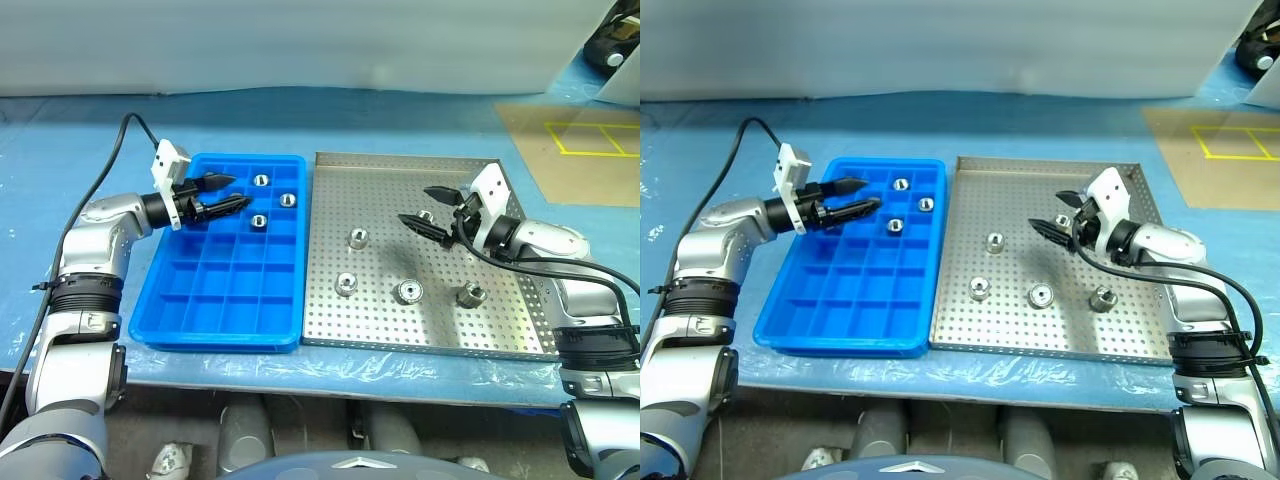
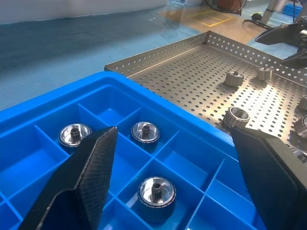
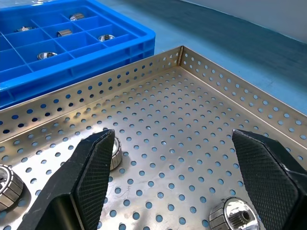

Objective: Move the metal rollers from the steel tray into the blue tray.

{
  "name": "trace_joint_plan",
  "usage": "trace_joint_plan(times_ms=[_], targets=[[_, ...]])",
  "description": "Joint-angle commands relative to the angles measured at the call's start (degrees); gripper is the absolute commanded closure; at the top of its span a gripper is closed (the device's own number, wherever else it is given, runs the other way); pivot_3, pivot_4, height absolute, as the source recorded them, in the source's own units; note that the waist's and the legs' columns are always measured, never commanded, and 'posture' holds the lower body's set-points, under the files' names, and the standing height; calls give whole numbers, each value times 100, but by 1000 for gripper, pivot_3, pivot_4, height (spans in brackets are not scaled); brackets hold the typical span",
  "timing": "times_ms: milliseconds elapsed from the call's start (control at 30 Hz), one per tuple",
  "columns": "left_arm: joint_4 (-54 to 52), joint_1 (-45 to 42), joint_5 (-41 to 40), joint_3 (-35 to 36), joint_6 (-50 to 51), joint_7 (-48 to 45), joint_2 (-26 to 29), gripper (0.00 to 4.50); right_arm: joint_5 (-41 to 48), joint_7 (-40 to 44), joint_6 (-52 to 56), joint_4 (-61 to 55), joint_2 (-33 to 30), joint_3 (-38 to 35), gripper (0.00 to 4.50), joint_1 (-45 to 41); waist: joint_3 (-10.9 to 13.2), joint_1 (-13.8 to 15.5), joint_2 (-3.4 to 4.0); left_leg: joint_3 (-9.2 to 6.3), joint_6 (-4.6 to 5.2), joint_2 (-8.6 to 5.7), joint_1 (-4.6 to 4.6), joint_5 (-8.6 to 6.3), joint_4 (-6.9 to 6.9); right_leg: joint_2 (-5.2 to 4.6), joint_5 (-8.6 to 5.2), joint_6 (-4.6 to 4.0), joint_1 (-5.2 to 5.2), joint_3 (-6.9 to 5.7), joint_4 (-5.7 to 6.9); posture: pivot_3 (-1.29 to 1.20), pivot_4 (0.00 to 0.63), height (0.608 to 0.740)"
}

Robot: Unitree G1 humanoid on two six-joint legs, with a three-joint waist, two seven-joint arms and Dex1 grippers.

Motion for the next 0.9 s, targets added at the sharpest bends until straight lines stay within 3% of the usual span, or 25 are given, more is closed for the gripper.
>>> trace_joint_plan(times_ms=[33, 300, 467, 700, 900], targets=[[-204, -52, -77, 71, -58, -55, 42, 478, 13, -15, -111, -129, -28, -105, 466, -58, 0, 0, 0, 0, 0, 0, 0, 0, 0, 0, 0, 0, 0, 0, 0, -148, 150, 740], [-155, -101, -35, 68, -107, -36, 30, 478, 28, -14, -88, -156, -24, -94, 466, -48, 0, 0, 0, 0, 0, 0, 0, 0, 1, 0, 0, 0, 0, 0, 1, -153, 150, 740], [85, -632, -21, -12, -148, -245, 21, 478, 31, -18, -72, -183, -59, -123, 466, -50, 0, 12, 0, 0, -1, 0, -1, 1, 3, 0, 0, 0, 0, -1, 3, -172, 150, 740], [1975, -2407, 557, -514, -942, -1069, -296, 478, 171, -25, 87, -499, -173, -305, 466, 88, 0, 11, 0, 0, 0, -18, 1, 1, 8, -4, 1, 1, 10, 5, 2, -245, 150, 740], [3487, -3258, 1312, -1185, -1754, -2025, -957, 478, 881, 97, 874, -1706, -312, -581, 466, 813, 0, -13, 0, 0, 22, -23, 11, -12, 6, -2, 1, 2, 23, 15, -4, -348, 150, 740]])
